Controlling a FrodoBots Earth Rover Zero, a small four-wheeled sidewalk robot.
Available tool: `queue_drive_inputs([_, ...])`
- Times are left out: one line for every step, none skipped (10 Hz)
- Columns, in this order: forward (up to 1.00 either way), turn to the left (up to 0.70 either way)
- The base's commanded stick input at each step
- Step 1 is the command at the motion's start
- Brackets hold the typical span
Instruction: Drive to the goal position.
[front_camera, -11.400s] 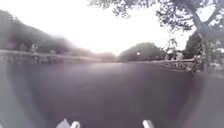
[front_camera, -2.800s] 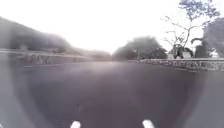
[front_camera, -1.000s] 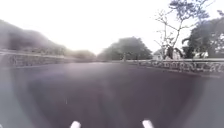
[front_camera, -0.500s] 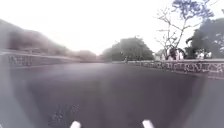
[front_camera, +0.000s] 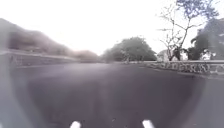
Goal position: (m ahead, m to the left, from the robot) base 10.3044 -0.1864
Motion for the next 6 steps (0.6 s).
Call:
queue_drive_inputs([0.70, 0.00])
queue_drive_inputs([0.70, 0.00])
queue_drive_inputs([0.70, 0.00])
queue_drive_inputs([0.70, 0.00])
queue_drive_inputs([0.70, 0.00])
queue_drive_inputs([0.70, 0.00])
